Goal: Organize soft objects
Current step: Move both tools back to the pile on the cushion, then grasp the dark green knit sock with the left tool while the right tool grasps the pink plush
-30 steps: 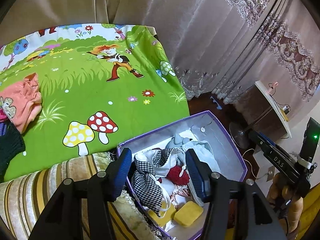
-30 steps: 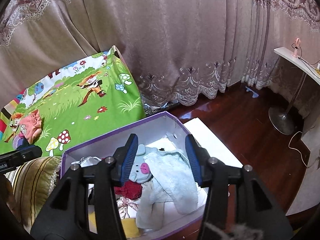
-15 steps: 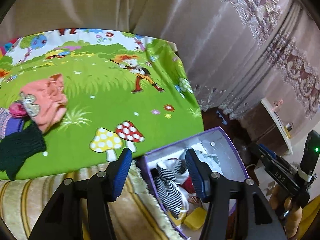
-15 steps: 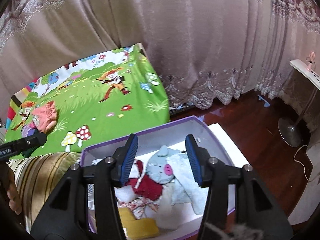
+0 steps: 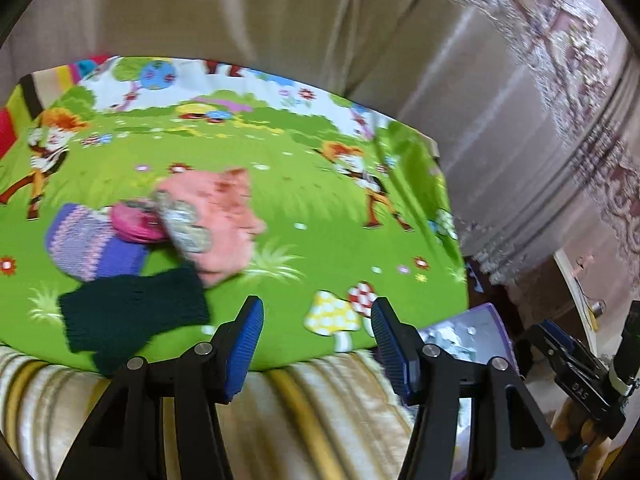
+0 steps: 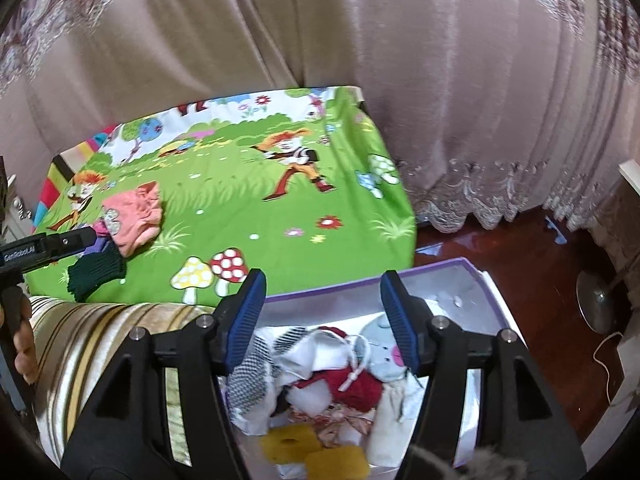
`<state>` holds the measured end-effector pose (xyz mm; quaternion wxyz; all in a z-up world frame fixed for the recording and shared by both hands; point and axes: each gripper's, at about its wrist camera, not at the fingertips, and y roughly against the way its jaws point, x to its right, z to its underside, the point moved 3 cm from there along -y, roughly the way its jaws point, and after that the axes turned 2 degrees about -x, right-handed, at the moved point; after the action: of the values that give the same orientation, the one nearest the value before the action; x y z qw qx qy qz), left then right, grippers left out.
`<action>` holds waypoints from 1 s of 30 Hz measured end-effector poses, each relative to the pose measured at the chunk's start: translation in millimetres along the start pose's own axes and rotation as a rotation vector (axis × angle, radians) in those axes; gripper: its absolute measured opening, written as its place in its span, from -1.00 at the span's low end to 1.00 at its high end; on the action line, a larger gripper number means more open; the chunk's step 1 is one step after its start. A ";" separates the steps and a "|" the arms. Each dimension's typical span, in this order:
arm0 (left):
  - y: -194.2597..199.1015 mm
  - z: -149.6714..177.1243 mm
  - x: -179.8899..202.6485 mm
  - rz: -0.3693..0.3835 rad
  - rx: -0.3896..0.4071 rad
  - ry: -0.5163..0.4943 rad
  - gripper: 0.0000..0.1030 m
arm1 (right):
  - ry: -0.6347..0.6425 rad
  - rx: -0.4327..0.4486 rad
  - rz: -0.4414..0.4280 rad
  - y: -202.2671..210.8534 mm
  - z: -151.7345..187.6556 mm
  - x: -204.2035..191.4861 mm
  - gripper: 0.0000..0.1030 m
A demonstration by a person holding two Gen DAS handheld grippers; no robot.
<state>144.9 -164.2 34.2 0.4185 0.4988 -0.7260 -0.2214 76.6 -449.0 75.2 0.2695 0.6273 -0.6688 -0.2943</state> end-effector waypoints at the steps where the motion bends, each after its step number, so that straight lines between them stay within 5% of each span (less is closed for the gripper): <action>1: 0.8 -1.4 -8.7 -0.013 -0.003 0.007 0.11 | 0.008 -0.003 -0.006 -1.3 -1.2 -4.9 0.24; 8: 0.7 -5.8 -66.6 -0.098 -0.069 0.025 0.11 | 0.085 -0.025 -0.056 -12.7 -10.6 -48.7 0.28; 15: -16.6 -3.7 -117.5 -0.174 -0.216 0.015 0.11 | 0.153 -0.046 -0.118 -30.2 -17.0 -93.5 0.31; 30: -53.8 -7.4 -143.2 -0.214 -0.318 -0.005 0.19 | 0.264 -0.093 -0.225 -70.6 -31.0 -169.4 0.40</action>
<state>201.8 -55.0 -56.9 0.4644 0.5001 -0.6257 -0.3777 158.7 -284.6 46.2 0.3491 0.7183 -0.5387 -0.2684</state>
